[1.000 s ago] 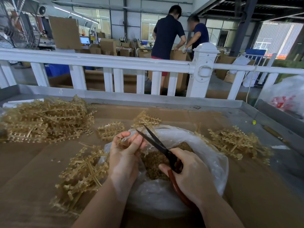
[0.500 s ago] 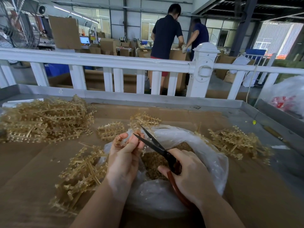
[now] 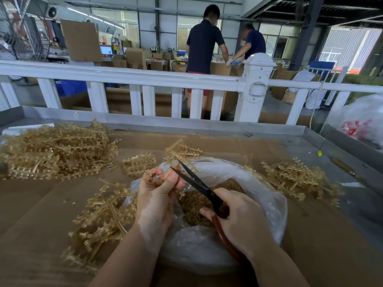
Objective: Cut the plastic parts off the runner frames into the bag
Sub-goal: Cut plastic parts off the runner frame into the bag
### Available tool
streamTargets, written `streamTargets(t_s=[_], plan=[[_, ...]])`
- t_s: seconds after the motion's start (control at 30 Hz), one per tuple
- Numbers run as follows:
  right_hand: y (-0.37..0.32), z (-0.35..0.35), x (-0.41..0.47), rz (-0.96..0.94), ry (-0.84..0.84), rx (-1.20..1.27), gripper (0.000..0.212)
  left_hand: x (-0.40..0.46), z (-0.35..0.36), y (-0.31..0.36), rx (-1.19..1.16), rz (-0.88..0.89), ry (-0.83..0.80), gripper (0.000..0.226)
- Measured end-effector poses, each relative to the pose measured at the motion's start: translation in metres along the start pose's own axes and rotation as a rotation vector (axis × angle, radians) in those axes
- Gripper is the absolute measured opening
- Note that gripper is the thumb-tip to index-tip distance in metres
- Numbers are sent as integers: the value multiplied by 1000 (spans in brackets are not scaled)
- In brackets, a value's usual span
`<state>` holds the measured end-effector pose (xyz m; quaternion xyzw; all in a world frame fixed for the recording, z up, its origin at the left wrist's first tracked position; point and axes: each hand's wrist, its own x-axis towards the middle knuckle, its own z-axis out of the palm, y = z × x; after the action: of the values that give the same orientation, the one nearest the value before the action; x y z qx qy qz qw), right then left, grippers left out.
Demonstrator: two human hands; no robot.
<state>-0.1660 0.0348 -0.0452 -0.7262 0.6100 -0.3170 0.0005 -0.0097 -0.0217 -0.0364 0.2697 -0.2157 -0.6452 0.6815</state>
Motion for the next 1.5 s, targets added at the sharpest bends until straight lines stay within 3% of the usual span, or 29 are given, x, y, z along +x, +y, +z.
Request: streamTargets(t_s=[0.27,0.6,1.13,1.5], plan=[[-3,0,-1,-21,41,-84,28,3,-2,-2,9,-23,50,27],[-6,0,-2,-25,54,-22,25,2,-2,-1,-23,-47,58,26],[-4,4,-2,8,90,-100,31,1,2,0,-85,-57,10,35],[-4,4,0,5,67,-69,26,0,2,0,-74,-115,-1,27]])
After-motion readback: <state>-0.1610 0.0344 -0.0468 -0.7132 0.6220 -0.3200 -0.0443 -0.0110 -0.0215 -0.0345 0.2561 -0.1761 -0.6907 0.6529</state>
